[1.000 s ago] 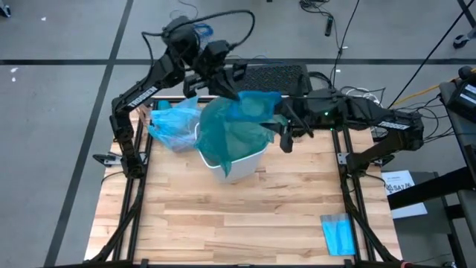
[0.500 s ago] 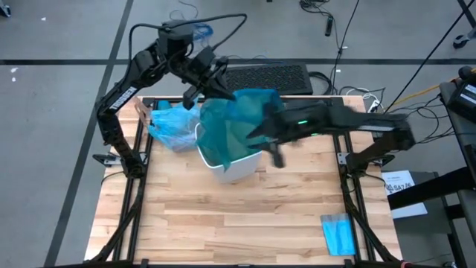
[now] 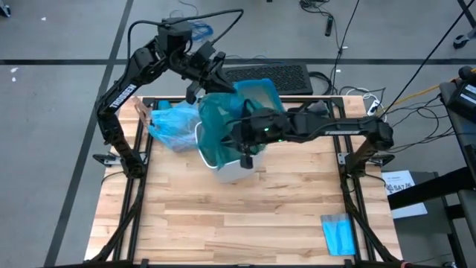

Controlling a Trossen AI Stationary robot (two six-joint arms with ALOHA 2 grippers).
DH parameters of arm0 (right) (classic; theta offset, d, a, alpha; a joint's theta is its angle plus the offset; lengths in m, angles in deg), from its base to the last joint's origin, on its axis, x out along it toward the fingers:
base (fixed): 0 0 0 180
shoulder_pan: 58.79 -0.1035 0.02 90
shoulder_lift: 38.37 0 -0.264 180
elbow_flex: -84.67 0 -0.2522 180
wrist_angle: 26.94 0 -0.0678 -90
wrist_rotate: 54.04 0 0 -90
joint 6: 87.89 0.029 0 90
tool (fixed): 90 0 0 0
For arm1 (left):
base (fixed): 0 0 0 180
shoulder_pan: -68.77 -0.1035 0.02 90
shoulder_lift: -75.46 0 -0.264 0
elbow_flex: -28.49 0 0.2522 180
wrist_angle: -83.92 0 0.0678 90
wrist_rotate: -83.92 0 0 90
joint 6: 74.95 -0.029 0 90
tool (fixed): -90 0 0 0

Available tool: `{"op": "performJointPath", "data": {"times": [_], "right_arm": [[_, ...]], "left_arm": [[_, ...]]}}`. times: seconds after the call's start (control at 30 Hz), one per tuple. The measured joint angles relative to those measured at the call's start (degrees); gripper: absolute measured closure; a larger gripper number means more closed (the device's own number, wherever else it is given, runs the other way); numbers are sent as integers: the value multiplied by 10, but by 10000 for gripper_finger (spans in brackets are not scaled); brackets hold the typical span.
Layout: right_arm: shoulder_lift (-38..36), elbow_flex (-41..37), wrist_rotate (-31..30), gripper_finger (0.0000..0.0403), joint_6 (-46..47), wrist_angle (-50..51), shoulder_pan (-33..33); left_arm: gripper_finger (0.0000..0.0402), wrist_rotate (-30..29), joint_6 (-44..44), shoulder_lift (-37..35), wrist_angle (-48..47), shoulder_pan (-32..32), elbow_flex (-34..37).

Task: Place trash/remove bag and relplace
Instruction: Insert the blue trash bag into the white trash bin

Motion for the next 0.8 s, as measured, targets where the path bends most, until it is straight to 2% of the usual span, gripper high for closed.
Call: {"op": "performJointPath", "data": {"times": [0.13,0.3,0.6,0.8], "right_arm": [[23,0,-6,388,35,57,1],[19,-1,-89,399,60,158,0],[-85,8,-91,402,43,148,-27],[-151,8,-117,402,81,187,-30]], "left_arm": [[402,1,-6,0,-49,5,0],[402,1,-46,0,-133,6,0],[402,-8,-50,0,-160,41,0],[402,-72,-65,-7,-259,75,0]]}}
